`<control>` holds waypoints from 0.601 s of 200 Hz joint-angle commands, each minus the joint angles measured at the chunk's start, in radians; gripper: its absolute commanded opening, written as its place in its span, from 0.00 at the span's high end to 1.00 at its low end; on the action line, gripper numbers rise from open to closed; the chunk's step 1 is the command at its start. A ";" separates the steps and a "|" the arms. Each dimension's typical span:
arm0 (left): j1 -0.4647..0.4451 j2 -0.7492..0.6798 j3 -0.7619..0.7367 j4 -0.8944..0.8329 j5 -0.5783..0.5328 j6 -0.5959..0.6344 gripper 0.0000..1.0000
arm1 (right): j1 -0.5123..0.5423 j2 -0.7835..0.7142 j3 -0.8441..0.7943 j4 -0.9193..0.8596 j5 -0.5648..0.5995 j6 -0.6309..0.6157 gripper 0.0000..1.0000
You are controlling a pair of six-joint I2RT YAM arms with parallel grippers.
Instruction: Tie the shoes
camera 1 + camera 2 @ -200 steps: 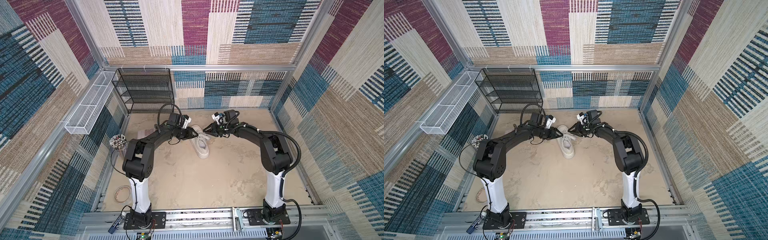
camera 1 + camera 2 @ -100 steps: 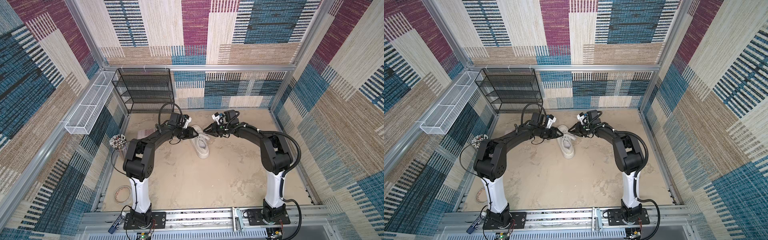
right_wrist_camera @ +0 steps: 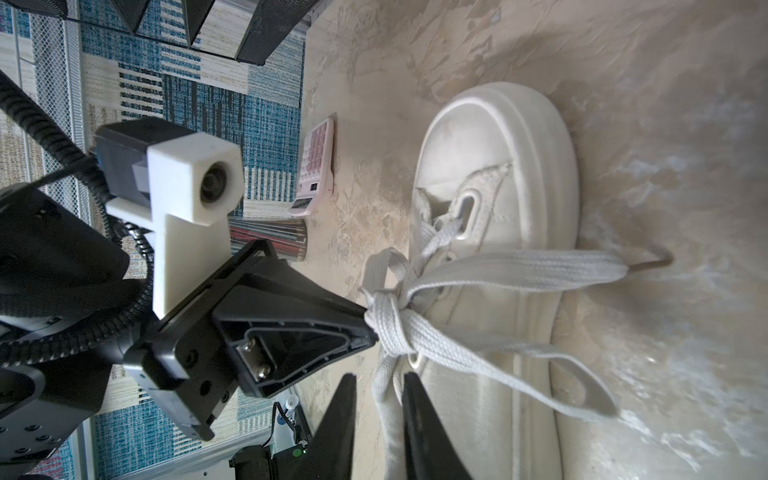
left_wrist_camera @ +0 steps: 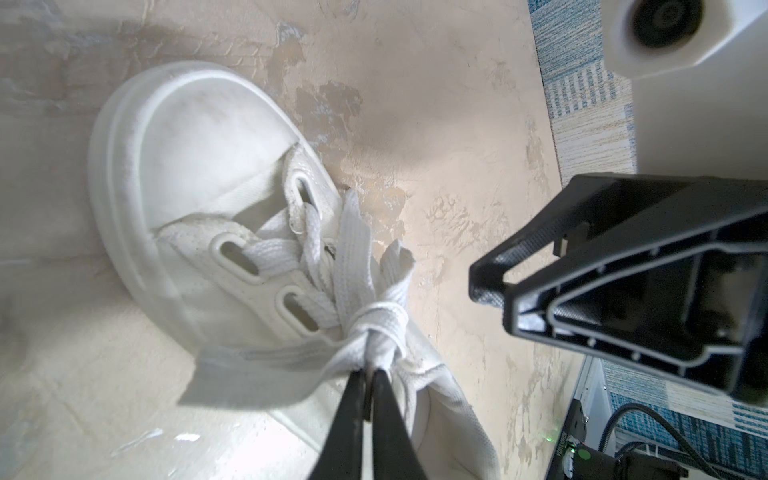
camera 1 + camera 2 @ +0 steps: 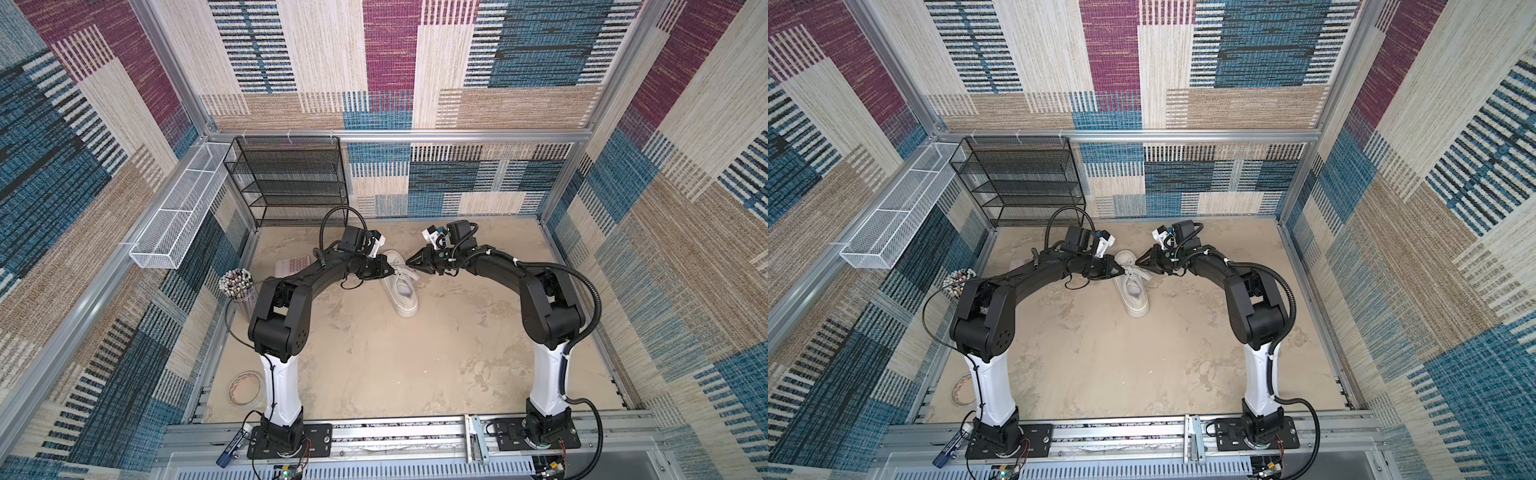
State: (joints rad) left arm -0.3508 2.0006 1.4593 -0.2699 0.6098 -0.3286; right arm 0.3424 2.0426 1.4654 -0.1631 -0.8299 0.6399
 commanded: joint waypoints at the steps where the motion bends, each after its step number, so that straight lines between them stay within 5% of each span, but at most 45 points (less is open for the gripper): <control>1: -0.001 -0.012 -0.003 0.005 0.015 0.015 1.00 | 0.009 0.007 0.008 0.050 -0.026 0.027 0.78; 120: -0.001 -0.078 -0.053 -0.067 -0.017 0.052 1.00 | 0.064 0.129 0.056 0.132 -0.034 0.099 0.81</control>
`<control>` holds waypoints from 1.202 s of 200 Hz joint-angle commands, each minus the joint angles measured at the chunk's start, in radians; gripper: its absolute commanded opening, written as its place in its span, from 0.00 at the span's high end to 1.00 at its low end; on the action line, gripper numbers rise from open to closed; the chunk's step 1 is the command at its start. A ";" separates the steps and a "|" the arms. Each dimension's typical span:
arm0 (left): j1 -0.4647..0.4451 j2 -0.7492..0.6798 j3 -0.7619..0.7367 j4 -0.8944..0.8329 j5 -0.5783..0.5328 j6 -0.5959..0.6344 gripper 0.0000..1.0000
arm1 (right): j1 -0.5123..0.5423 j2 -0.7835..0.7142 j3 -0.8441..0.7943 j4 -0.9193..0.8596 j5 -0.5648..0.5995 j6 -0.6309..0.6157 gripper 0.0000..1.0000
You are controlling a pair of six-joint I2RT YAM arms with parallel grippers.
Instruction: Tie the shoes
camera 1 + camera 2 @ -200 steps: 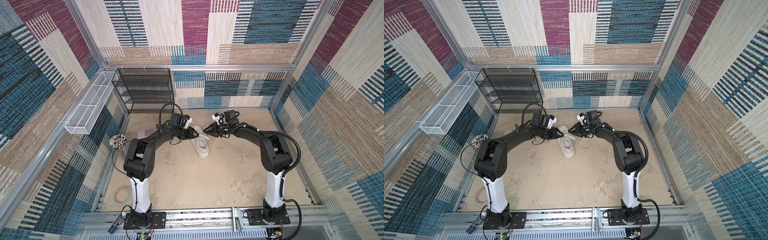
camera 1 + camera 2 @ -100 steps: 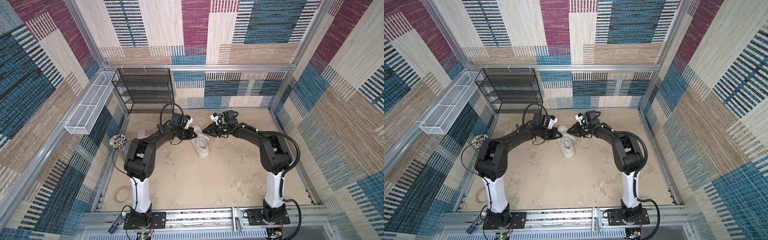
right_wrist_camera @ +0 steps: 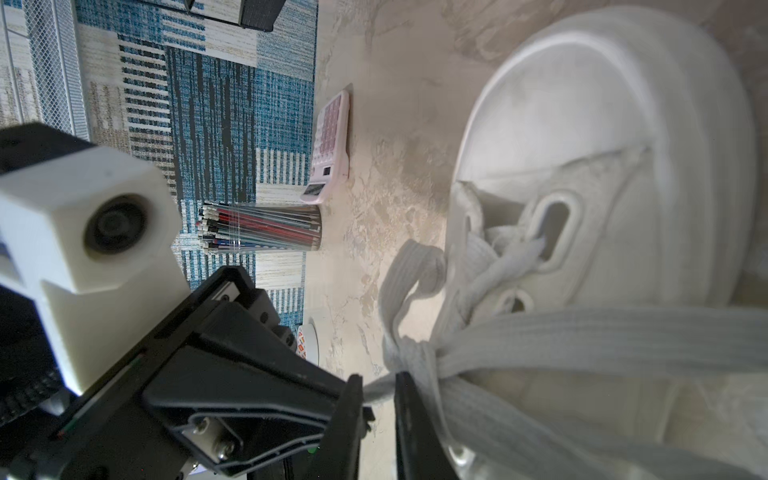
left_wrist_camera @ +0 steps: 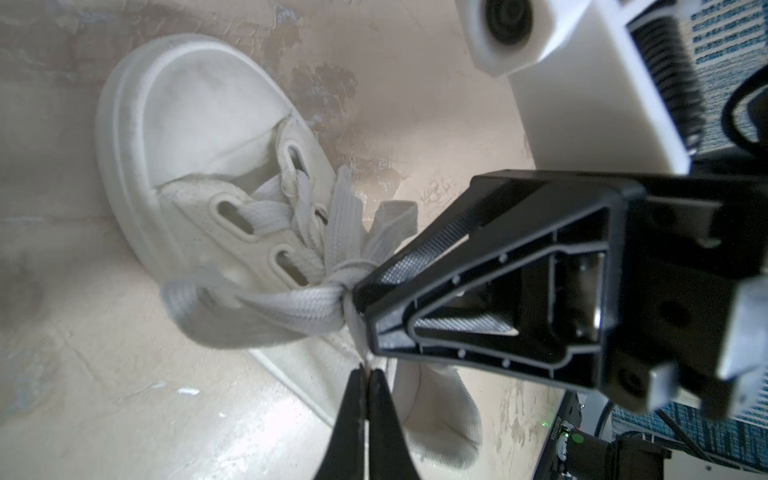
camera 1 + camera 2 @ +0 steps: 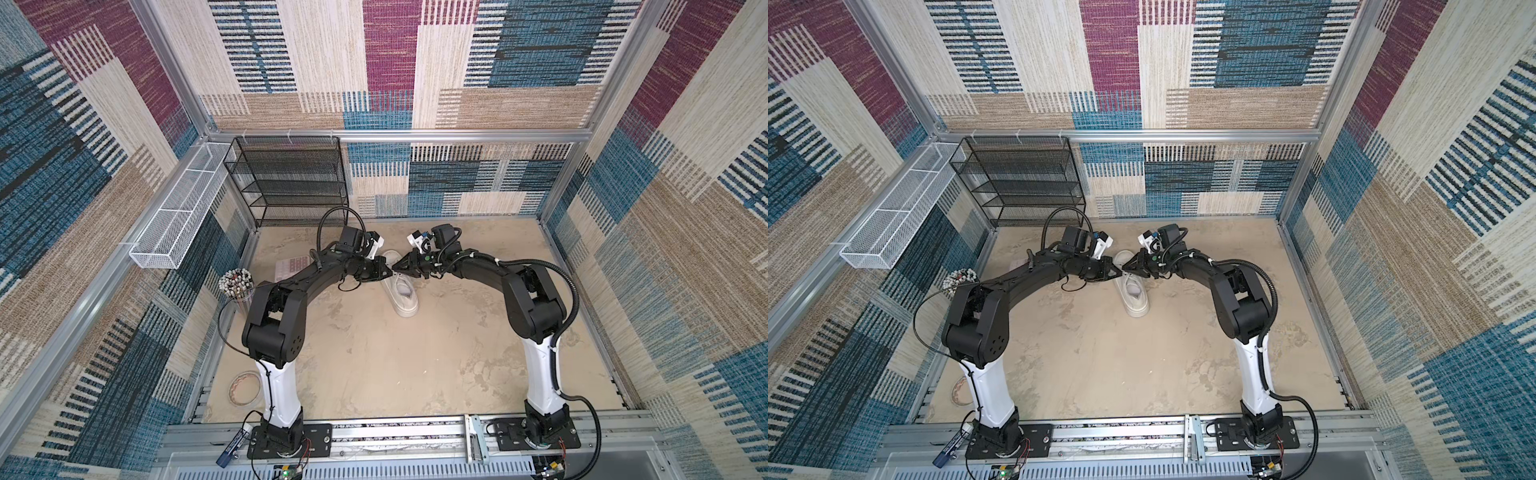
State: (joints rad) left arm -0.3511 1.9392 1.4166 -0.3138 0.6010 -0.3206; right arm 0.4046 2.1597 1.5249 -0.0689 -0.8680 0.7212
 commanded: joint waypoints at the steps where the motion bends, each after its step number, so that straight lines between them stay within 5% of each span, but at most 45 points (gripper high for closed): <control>1: 0.000 -0.018 -0.012 -0.024 -0.009 0.044 1.00 | 0.001 0.012 -0.004 0.038 0.005 0.018 0.81; 209: 0.030 -0.140 -0.213 -0.083 -0.074 0.094 1.00 | 0.001 -0.023 -0.010 0.008 0.031 -0.010 0.75; 225: 0.030 -0.140 -0.197 -0.083 -0.076 0.093 0.66 | -0.003 -0.050 -0.017 0.029 0.023 0.002 0.70; 240: 0.033 -0.147 -0.192 -0.086 -0.088 0.097 0.58 | -0.014 -0.074 -0.008 0.023 0.020 0.005 0.66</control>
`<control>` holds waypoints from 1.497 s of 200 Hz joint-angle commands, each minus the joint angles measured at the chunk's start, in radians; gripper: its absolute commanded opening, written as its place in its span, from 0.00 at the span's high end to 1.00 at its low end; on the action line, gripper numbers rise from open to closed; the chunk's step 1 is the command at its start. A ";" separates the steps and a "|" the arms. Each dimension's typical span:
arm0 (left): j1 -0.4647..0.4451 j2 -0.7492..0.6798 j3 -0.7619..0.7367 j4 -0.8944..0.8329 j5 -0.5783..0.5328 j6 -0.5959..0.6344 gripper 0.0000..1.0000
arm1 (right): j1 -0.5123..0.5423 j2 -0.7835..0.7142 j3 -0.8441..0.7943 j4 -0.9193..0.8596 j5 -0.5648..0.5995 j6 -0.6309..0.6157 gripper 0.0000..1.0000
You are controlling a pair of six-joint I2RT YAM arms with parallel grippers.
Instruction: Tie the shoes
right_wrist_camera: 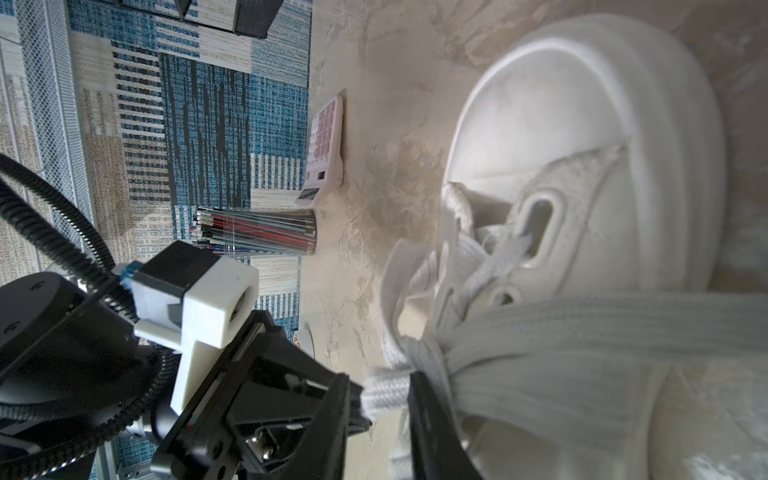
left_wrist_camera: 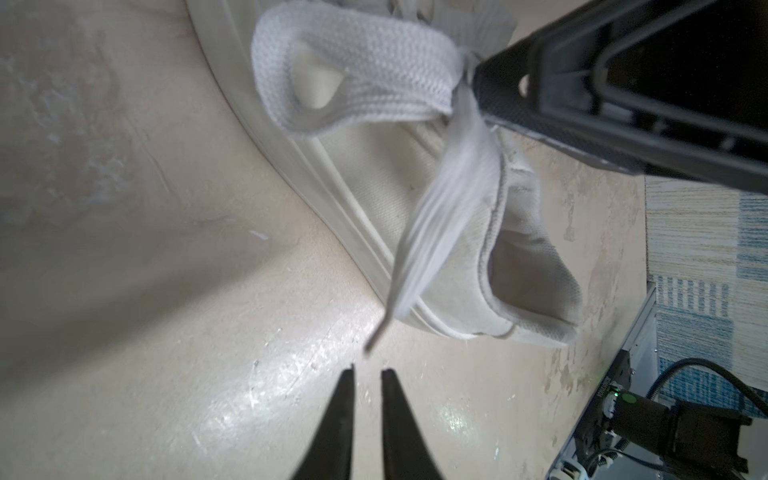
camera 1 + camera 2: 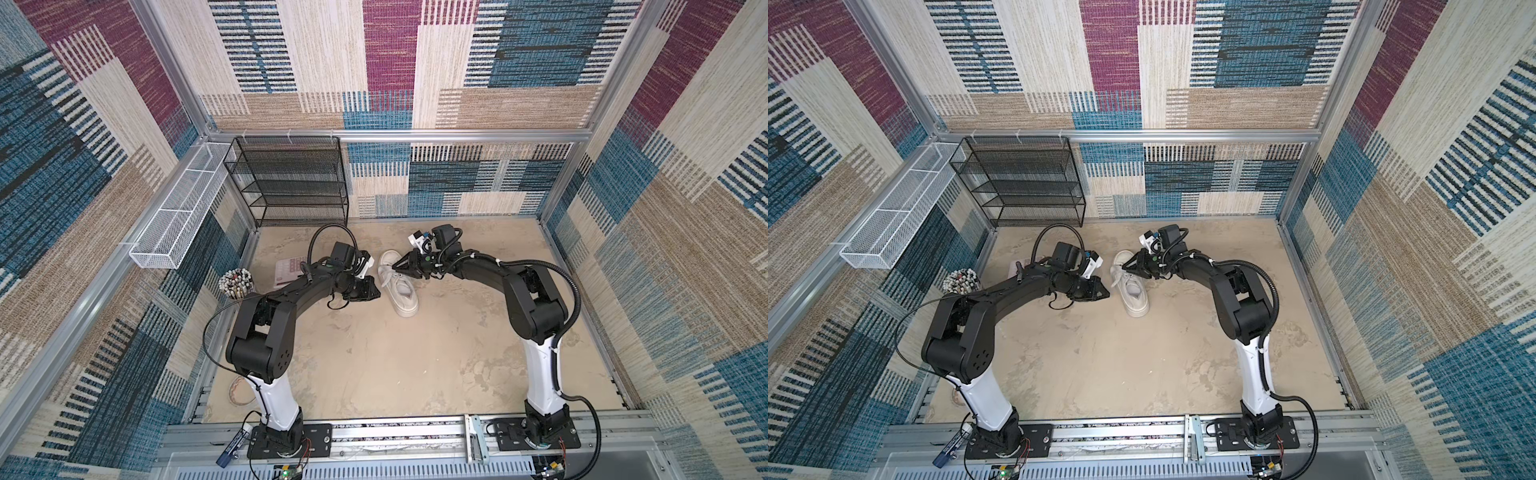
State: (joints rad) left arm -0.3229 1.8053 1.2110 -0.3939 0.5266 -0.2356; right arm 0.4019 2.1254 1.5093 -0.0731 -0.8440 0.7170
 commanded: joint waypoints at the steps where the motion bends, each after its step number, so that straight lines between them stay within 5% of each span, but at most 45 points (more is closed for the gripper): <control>1: 0.006 -0.013 0.013 -0.006 -0.014 0.012 0.58 | -0.013 -0.040 0.009 0.025 -0.003 0.008 0.66; 75: 0.039 -0.027 0.096 -0.027 -0.013 0.012 0.39 | -0.097 -0.044 0.015 -0.099 0.040 -0.081 0.60; 179: -0.053 0.296 0.658 -0.276 -0.094 0.202 0.43 | -0.121 0.118 0.087 -0.147 0.084 -0.062 0.60; 240: -0.079 0.382 0.756 -0.326 -0.117 0.254 0.43 | -0.087 0.184 0.237 -0.271 0.202 -0.115 0.61; 299: -0.094 0.391 0.742 -0.338 -0.133 0.294 0.43 | -0.077 0.208 0.256 -0.287 0.197 -0.088 0.59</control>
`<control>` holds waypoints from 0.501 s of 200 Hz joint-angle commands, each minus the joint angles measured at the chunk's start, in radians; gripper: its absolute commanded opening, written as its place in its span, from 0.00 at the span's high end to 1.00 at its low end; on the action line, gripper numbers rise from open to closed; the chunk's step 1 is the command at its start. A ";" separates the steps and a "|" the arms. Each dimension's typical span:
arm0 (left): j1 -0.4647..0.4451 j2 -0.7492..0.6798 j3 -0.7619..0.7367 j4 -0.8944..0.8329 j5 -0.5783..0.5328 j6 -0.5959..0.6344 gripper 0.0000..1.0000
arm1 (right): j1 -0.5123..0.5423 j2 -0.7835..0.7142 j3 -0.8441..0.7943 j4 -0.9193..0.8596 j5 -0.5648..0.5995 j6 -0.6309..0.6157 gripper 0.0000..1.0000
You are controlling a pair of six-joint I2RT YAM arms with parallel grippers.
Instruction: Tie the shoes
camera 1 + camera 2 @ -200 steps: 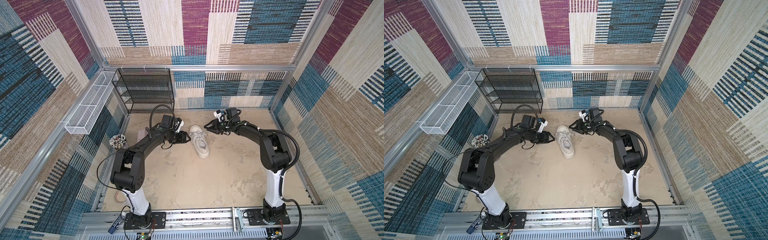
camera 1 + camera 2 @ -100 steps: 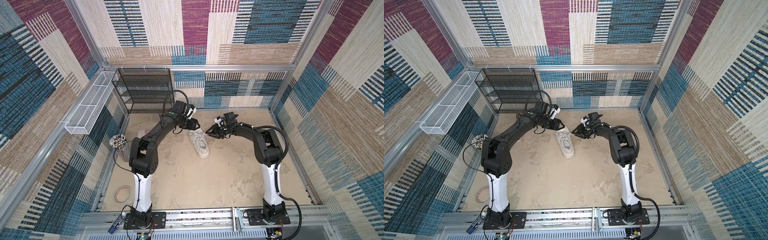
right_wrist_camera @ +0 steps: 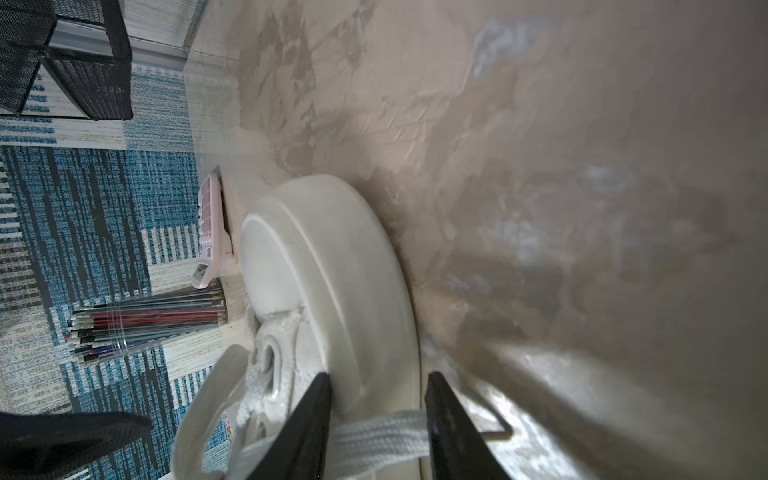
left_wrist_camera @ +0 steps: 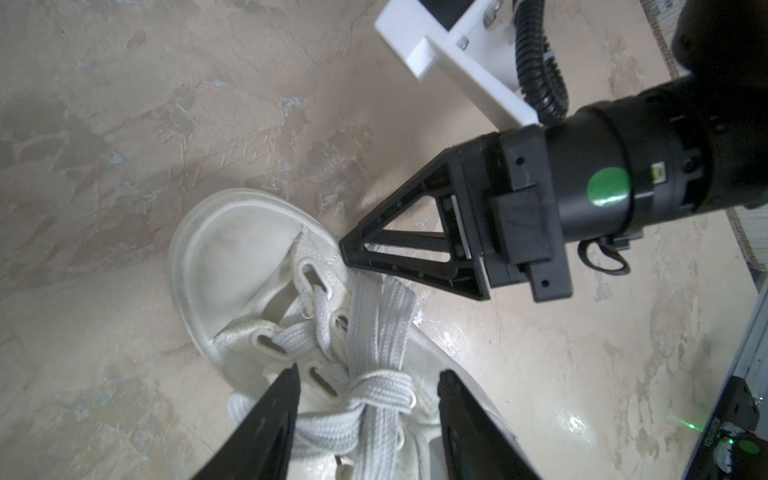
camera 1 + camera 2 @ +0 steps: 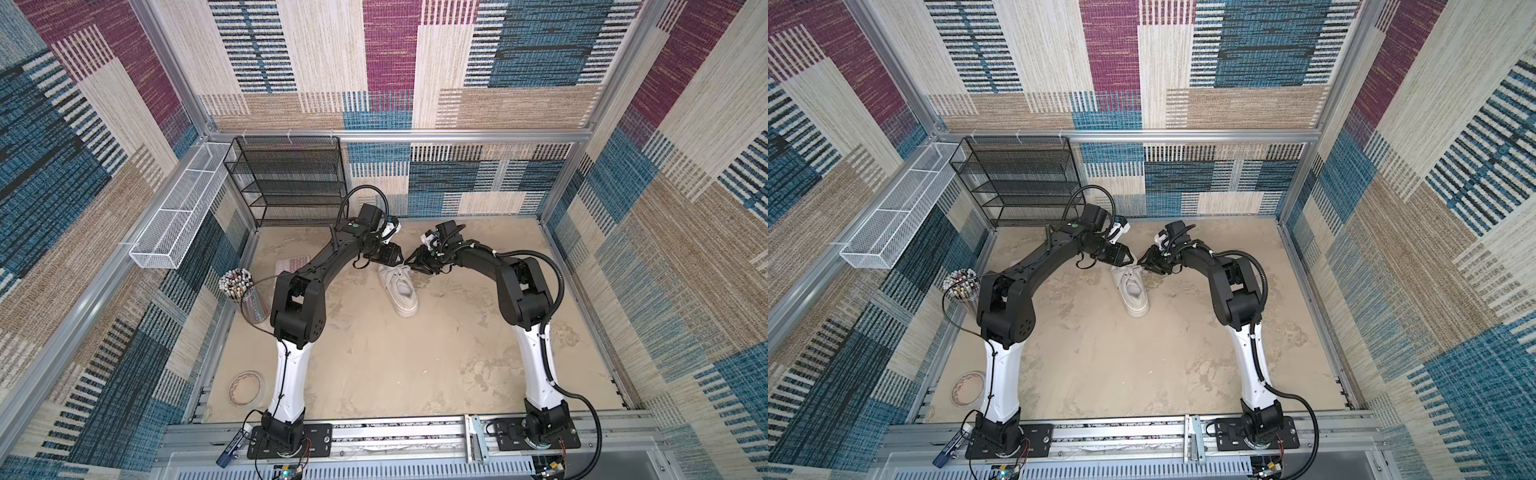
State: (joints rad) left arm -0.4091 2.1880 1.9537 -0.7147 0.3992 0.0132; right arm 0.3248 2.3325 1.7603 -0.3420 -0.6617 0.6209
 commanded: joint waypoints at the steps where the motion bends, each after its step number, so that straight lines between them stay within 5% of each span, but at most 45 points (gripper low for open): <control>1: -0.009 0.008 -0.001 -0.018 -0.006 0.046 0.43 | -0.001 0.001 0.004 -0.018 0.015 0.009 0.59; 100: -0.027 0.038 0.009 -0.054 -0.028 0.089 0.47 | -0.010 -0.056 -0.102 -0.015 0.017 -0.004 0.59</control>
State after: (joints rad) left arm -0.4305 2.2196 1.9671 -0.7383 0.3920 0.0597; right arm 0.3161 2.2768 1.6684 -0.3672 -0.6350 0.6205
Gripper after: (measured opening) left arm 0.542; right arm 0.412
